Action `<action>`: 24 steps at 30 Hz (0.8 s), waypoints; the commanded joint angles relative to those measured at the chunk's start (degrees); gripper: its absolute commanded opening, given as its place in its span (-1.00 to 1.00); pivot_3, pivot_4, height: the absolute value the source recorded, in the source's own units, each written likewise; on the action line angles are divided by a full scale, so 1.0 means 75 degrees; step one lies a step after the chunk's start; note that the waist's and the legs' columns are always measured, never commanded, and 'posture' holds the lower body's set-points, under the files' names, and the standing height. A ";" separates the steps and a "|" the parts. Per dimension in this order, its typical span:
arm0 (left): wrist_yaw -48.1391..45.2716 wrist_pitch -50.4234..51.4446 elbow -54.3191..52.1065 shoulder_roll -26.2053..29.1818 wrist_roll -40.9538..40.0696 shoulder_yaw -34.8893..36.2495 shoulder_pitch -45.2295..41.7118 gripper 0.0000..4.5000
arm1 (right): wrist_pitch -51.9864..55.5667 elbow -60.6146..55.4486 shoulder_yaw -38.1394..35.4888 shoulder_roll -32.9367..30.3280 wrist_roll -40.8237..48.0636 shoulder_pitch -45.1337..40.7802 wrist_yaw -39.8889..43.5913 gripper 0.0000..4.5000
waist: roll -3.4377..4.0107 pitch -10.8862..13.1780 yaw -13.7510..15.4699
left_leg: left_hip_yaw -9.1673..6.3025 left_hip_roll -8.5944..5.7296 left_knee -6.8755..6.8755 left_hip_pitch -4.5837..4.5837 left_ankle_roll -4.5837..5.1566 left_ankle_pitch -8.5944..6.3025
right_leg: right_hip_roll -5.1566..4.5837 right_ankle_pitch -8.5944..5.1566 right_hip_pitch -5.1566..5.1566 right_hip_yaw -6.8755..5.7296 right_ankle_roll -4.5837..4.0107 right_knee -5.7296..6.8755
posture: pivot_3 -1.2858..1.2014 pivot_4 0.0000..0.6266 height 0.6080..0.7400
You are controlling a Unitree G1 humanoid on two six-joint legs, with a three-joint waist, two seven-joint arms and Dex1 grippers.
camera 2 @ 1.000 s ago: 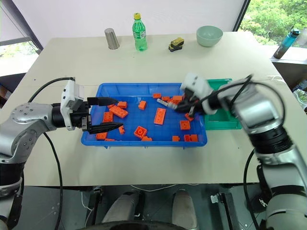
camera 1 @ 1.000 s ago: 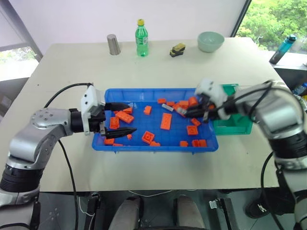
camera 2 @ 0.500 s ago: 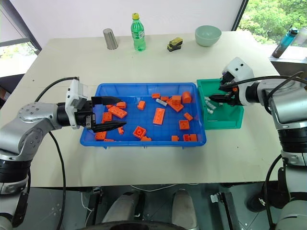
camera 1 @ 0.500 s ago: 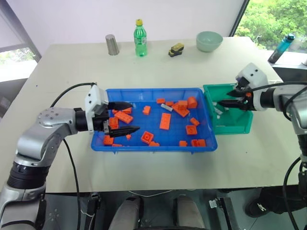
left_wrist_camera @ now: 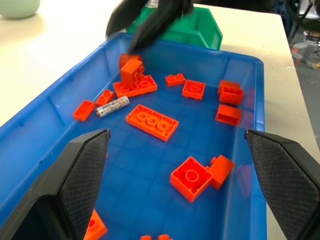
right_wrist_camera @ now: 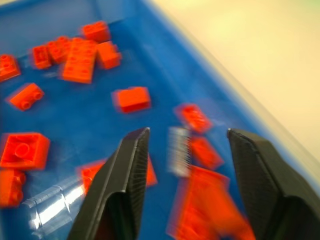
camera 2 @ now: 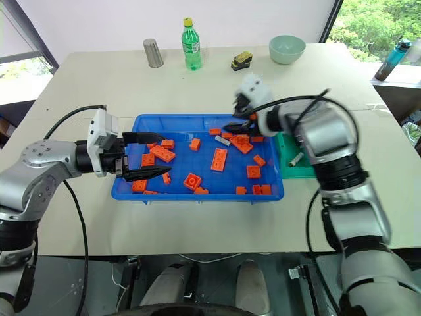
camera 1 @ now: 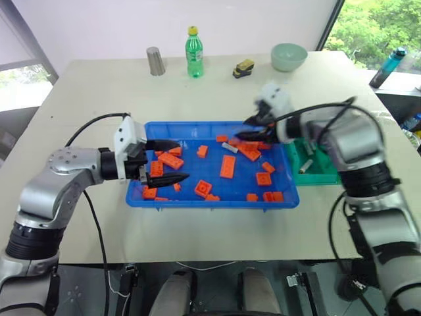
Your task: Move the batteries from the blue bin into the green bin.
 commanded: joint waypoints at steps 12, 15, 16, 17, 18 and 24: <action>0.0232 0.0059 -0.0548 0.0267 -0.0152 0.0706 0.0491 1.00 | -0.0257 0.1135 0.0385 0.1310 -0.0594 0.0265 -0.1120 0.11 | 0.0000 0.0000 -0.0066 | -0.0001 0.0003 -0.0003 0.0001 -0.0002 0.0001 | 0.0005 0.0000 -0.0006 0.0000 0.0000 0.0006 | 0.03 -0.52 0.80; 0.0245 0.0082 -0.0546 0.0250 -0.0147 0.0701 0.0474 1.00 | -0.0309 0.1618 0.0230 0.1495 -0.0608 0.0133 -0.1283 0.11 | 0.0000 0.0000 -0.0094 | -0.0002 0.0003 -0.0004 0.0001 -0.0002 0.0001 | 0.0005 0.0000 -0.0005 0.0000 0.0000 0.0006 | 0.03 -0.52 0.80; 0.0244 0.0081 -0.0537 0.0242 -0.0141 0.0693 0.0463 1.00 | -0.0338 0.1763 0.0179 0.1534 -0.0614 0.0073 -0.1325 0.11 | 0.0000 0.0000 -0.0107 | -0.0002 0.0003 -0.0005 0.0001 -0.0002 0.0001 | 0.0005 0.0000 -0.0006 0.0000 0.0000 0.0007 | 0.03 -0.52 0.80; 0.0242 0.0078 -0.0527 0.0236 -0.0135 0.0685 0.0451 1.00 | -0.0353 0.1871 0.0135 0.1560 -0.0616 0.0019 -0.1348 0.11 | 0.0000 0.0000 -0.0120 | -0.0002 0.0003 -0.0005 0.0001 -0.0002 0.0001 | 0.0005 0.0000 -0.0006 0.0000 0.0000 0.0007 | 0.03 -0.52 0.80; 0.0246 0.0077 -0.0520 0.0228 -0.0130 0.0678 0.0440 1.00 | -0.0300 0.1884 0.0065 0.1569 -0.0582 -0.0026 -0.1347 0.11 | 0.0000 0.0000 -0.0130 | -0.0002 0.0003 -0.0005 0.0001 -0.0002 0.0001 | 0.0005 0.0000 -0.0006 0.0000 0.0000 0.0007 | 0.03 -0.52 0.80; 0.0229 0.0036 -0.0449 0.0226 -0.0100 0.0683 0.0414 1.00 | 0.0487 0.0929 -0.0176 0.1479 -0.0219 -0.0131 -0.1158 0.11 | 0.0001 0.0000 -0.0205 | -0.0003 0.0004 -0.0011 0.0001 -0.0002 0.0001 | 0.0006 0.0000 -0.0007 -0.0001 0.0000 0.0007 | 0.03 -0.52 0.80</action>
